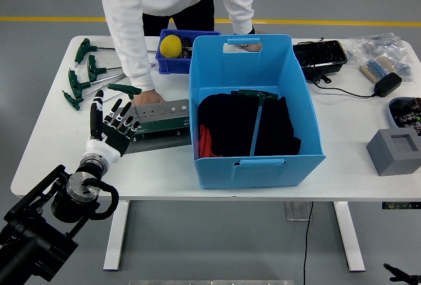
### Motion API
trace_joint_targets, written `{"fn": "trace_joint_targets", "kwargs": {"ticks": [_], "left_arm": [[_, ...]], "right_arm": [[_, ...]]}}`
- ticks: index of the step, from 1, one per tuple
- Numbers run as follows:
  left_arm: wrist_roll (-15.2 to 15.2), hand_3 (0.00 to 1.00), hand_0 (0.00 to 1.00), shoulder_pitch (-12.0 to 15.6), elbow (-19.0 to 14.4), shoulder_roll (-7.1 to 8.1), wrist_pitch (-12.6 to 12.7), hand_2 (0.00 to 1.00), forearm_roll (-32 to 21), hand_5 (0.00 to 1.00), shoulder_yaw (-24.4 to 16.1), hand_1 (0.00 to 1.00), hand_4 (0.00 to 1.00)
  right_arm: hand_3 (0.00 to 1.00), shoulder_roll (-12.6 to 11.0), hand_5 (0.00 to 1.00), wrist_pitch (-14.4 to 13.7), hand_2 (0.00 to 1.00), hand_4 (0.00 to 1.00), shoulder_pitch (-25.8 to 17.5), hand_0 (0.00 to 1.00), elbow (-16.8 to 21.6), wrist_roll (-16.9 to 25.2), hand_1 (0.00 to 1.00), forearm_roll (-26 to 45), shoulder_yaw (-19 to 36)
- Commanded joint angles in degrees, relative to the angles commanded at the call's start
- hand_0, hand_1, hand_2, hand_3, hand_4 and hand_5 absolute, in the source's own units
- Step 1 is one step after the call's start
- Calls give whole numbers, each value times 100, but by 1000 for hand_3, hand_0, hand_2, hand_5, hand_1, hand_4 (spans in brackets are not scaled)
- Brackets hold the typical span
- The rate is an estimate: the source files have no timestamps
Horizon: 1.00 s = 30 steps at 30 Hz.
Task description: Lift tool from toolbox,place it in box,lift tool from toolbox,place it in box
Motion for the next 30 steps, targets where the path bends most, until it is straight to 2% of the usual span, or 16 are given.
{"fn": "trace_joint_targets", "kwargs": {"ticks": [7, 22, 30], "left_arm": [[59, 818, 212, -209, 109, -22, -27, 503, -48, 742, 133, 261, 813], [116, 810, 212, -471, 289, -95, -69, 508, -148, 776, 353, 268, 824], [125, 790, 228, -650, 270, -80, -102, 509, -190, 782, 450, 280, 830]], "right_arm": [[547, -2, 648, -4, 662, 784, 6, 623, 0, 1, 600, 28, -15], [546, 1, 648, -4, 661, 783, 7, 623, -1, -9, 600, -13, 8], [546, 10, 648, -8, 661, 783, -15, 623, 0, -17, 600, -43, 33]]}}
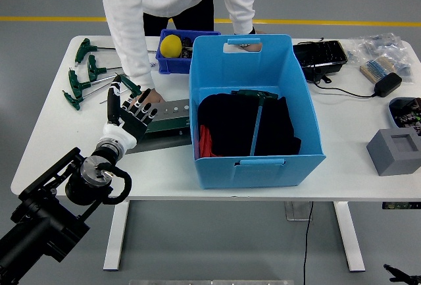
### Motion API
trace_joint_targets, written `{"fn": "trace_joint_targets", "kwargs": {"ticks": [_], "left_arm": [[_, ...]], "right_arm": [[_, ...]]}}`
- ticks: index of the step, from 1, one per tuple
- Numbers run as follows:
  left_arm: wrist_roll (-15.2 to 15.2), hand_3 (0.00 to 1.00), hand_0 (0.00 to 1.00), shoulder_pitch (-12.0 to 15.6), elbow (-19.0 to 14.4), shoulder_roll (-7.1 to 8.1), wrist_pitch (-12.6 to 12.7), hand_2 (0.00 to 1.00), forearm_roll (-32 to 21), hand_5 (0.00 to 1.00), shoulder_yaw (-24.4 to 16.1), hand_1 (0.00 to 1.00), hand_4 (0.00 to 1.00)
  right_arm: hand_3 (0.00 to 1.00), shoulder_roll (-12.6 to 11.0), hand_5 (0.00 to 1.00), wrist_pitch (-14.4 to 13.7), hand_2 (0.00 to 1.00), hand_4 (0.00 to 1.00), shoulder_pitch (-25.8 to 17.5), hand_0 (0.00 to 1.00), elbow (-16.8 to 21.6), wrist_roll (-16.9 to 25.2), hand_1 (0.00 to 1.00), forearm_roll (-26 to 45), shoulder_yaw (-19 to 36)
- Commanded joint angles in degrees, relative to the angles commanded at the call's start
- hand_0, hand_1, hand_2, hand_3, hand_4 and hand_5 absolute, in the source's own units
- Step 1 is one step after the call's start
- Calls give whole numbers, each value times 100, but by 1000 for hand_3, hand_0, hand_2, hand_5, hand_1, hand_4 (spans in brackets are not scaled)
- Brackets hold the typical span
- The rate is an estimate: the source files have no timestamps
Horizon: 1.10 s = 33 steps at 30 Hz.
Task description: Lift tool from toolbox,place it in box,lift tool from toolbox,place it in box
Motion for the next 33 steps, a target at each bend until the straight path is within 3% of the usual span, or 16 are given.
{"fn": "trace_joint_targets", "kwargs": {"ticks": [9, 10, 14, 15, 16, 23, 33], "left_arm": [[11, 780, 276, -135, -38, 12, -9, 547, -84, 786, 45, 316, 833], [12, 771, 384, -143, -60, 16, -10, 604, -92, 790, 40, 386, 838], [13, 771, 384, -170, -220, 40, -11, 604, -120, 790, 8, 386, 838], [13, 771, 384, -177, -276, 47, -14, 604, -130, 790, -6, 386, 838], [15, 766, 465, -191, -363, 58, -14, 653, -143, 794, -28, 452, 840], [33, 759, 503, -287, -831, 141, 86, 671, -245, 797, -131, 486, 842], [-31, 754, 530, -500, -1580, 375, 244, 677, -617, 802, -161, 505, 842]], "right_arm": [[546, 0, 648, 8, 661, 783, -28, 623, 5, -22, 600, -69, 37], [546, 0, 649, 8, 662, 784, -30, 623, 5, -23, 603, -71, 39], [546, 2, 649, 7, 662, 784, -37, 623, 6, -28, 603, -86, 52], [546, 2, 649, 8, 662, 784, -37, 623, 6, -29, 603, -91, 53], [546, 2, 649, 7, 662, 783, -38, 623, 6, -27, 603, -87, 50], [547, -7, 649, 0, 661, 783, -30, 623, 6, -9, 602, 16, -3], [546, -29, 650, 7, 660, 783, -20, 623, 2, 8, 601, 110, -54]]}}
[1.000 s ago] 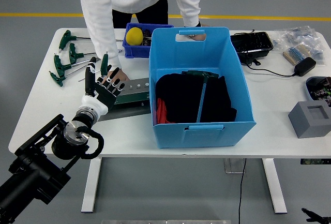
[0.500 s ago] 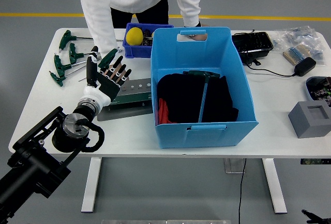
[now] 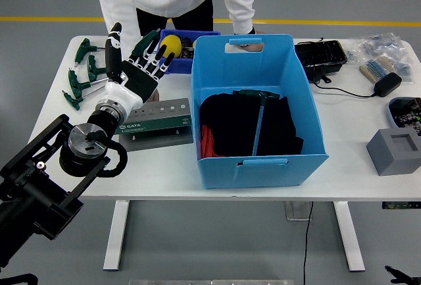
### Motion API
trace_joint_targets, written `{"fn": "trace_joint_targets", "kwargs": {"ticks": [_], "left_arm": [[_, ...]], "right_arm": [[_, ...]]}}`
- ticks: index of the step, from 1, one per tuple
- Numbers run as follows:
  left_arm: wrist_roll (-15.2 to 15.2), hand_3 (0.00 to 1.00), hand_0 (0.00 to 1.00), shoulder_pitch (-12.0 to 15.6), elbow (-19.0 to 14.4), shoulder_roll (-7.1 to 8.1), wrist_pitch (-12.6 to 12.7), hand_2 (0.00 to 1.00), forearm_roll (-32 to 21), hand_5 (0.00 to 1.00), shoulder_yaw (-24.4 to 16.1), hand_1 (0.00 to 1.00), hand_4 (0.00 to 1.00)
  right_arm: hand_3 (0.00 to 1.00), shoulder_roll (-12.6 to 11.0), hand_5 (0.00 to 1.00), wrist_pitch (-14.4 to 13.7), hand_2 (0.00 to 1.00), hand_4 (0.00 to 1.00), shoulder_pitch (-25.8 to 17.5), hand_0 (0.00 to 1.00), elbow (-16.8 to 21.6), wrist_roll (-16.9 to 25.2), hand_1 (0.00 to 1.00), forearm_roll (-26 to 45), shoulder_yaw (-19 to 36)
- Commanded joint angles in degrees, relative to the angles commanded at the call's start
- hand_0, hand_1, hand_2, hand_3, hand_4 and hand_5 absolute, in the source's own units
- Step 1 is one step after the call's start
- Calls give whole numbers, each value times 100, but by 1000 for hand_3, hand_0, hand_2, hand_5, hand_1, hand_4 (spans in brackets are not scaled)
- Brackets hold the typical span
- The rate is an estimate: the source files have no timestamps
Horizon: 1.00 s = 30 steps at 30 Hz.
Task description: Lift tool from toolbox,place it in box,lift tool from toolbox,place it in box
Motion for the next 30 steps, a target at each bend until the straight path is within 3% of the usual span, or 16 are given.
{"fn": "trace_joint_targets", "kwargs": {"ticks": [5, 10, 16, 24, 25, 30], "left_arm": [[-58, 749, 542, -280, -274, 127, 34, 680, -197, 807, 216, 522, 842], [-64, 745, 549, -787, -390, 195, -14, 682, -390, 819, 665, 539, 842], [40, 738, 551, -1247, -180, 153, -241, 680, -237, 827, 1532, 545, 842], [148, 728, 550, -1796, 655, -213, -580, 679, 293, 853, 2965, 562, 843], [173, 728, 553, -1861, 806, -288, -681, 680, 463, 892, 3144, 569, 849], [443, 728, 553, -2145, 1679, -654, -1238, 680, 1424, 892, 3920, 569, 849]], "right_arm": [[547, -8, 648, 5, 660, 784, 14, 623, 3, -6, 600, -16, 8], [547, -8, 648, 7, 660, 784, 18, 623, 8, -22, 601, -73, 42], [547, 5, 648, -2, 661, 783, 8, 623, 8, -39, 601, -107, 76], [546, 10, 651, 10, 660, 785, 20, 623, 16, -54, 602, -155, 95], [547, 8, 651, 13, 659, 785, 26, 623, 18, -54, 604, -163, 89], [547, 2, 651, 19, 659, 785, 58, 623, 25, -65, 604, -197, 99]]}}
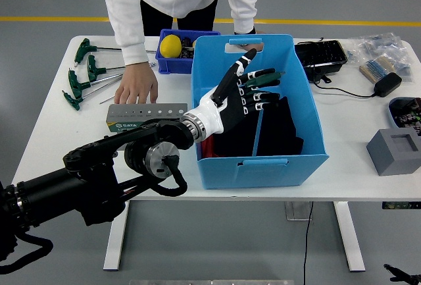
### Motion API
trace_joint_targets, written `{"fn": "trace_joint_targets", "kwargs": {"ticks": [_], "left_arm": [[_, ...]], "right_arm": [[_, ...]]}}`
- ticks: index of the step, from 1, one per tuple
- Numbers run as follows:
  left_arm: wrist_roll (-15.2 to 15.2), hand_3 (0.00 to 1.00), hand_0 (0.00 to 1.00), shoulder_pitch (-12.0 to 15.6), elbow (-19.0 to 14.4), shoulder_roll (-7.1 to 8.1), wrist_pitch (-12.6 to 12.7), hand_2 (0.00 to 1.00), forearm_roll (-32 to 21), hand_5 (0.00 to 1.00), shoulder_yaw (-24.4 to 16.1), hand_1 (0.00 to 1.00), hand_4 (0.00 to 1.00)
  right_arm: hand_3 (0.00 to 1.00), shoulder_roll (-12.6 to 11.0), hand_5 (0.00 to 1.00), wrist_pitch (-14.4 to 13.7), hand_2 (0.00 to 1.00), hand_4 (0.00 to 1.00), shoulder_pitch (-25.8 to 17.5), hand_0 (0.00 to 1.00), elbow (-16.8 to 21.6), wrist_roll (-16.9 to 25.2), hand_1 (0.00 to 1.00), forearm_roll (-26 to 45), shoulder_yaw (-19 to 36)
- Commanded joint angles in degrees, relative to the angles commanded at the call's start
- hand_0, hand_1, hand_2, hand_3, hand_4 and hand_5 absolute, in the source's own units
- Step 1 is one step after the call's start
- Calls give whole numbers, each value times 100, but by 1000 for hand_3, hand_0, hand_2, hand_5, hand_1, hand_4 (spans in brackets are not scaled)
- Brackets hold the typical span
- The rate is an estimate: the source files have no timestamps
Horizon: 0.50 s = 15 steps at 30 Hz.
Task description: Lift tool from toolbox,place it in box,lift tool from toolbox,place it in box
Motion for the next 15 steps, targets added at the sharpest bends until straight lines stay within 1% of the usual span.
{"fn": "trace_joint_targets", "kwargs": {"ticks": [1, 4, 6, 7, 8, 10, 15], "left_arm": [[46, 731, 567, -38, 140, -45, -85, 690, 174, 949, 93, 585, 852], [352, 731, 567, -282, 678, -235, -574, 690, 860, 949, 437, 585, 852], [538, 731, 567, -465, 990, -317, -938, 690, 1322, 949, 596, 585, 852], [611, 732, 569, -553, 1117, -317, -1083, 693, 1528, 998, 650, 589, 862], [641, 732, 569, -638, 1239, -317, -1203, 693, 1739, 998, 693, 589, 862], [654, 732, 569, -803, 1465, -317, -1284, 693, 2223, 998, 752, 589, 862], [592, 745, 570, -1135, 1990, -317, -1223, 701, 3436, 980, 726, 597, 864]], "right_arm": [[547, -2, 652, 0, 660, 785, 5, 623, 1, 1, 604, 3, -5], [547, -13, 652, 3, 660, 785, 32, 623, 7, 5, 604, 15, -23], [547, -20, 652, 4, 660, 785, 45, 623, 9, 5, 604, 8, -21], [547, -23, 652, 4, 660, 785, 54, 623, 10, 3, 605, -1, -17], [547, -28, 652, 6, 660, 785, 63, 623, 11, 3, 605, -4, -20], [547, -37, 652, 8, 660, 785, 85, 623, 14, 3, 605, -10, -26], [547, -53, 653, 9, 660, 785, 121, 623, 20, 10, 605, -7, -44]]}}
